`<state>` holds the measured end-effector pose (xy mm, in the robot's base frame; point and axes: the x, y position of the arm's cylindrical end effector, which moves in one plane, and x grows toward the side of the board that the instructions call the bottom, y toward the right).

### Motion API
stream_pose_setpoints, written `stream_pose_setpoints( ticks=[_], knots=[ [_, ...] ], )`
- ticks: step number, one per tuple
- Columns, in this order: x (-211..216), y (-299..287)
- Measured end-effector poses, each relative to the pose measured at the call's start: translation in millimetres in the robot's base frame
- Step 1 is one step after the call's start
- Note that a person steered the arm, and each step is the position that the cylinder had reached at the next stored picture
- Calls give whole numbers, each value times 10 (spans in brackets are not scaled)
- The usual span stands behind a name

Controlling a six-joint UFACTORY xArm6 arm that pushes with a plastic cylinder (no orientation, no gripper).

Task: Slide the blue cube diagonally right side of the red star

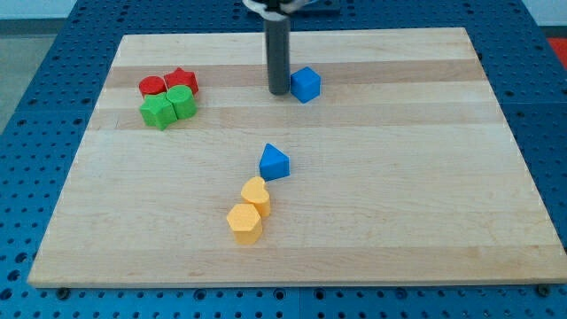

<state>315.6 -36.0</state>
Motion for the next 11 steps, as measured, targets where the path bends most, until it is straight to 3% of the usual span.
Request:
stream_pose_setpoints(
  ticks=[1, 2, 3, 4, 5, 6, 7, 8, 9, 11],
  knots=[
    [139, -41],
    [590, -20],
    [751, 301],
    [292, 465],
    [-257, 275],
    [-250, 195],
    [-20, 490],
    [-131, 978],
    [-621, 789],
    [-816, -763]
  ],
)
